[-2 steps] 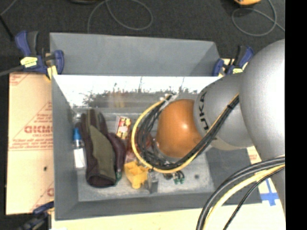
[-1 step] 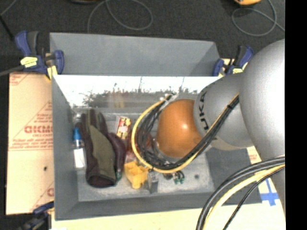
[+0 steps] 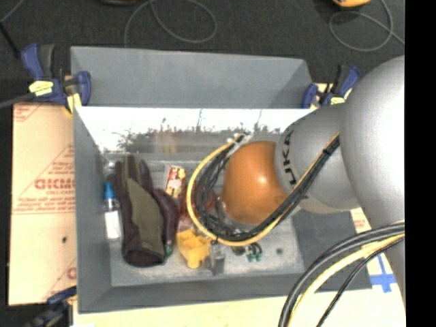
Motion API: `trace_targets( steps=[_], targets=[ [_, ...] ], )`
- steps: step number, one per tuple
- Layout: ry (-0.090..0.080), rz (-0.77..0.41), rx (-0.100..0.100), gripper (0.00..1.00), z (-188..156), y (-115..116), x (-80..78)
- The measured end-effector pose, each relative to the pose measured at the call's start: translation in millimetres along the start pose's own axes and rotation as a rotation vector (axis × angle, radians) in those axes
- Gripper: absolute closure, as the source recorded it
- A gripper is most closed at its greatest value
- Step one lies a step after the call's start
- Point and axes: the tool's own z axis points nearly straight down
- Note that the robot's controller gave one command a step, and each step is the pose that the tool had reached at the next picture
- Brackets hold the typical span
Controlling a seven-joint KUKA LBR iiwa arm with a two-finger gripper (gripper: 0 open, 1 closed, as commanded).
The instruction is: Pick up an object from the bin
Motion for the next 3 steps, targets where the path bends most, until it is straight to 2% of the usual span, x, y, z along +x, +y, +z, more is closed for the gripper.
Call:
trace_targets(
  steps=[3],
  targets=[
    [0.0, 0.0, 0.0, 1.0, 0.0, 0.0, 0.0]
  ],
)
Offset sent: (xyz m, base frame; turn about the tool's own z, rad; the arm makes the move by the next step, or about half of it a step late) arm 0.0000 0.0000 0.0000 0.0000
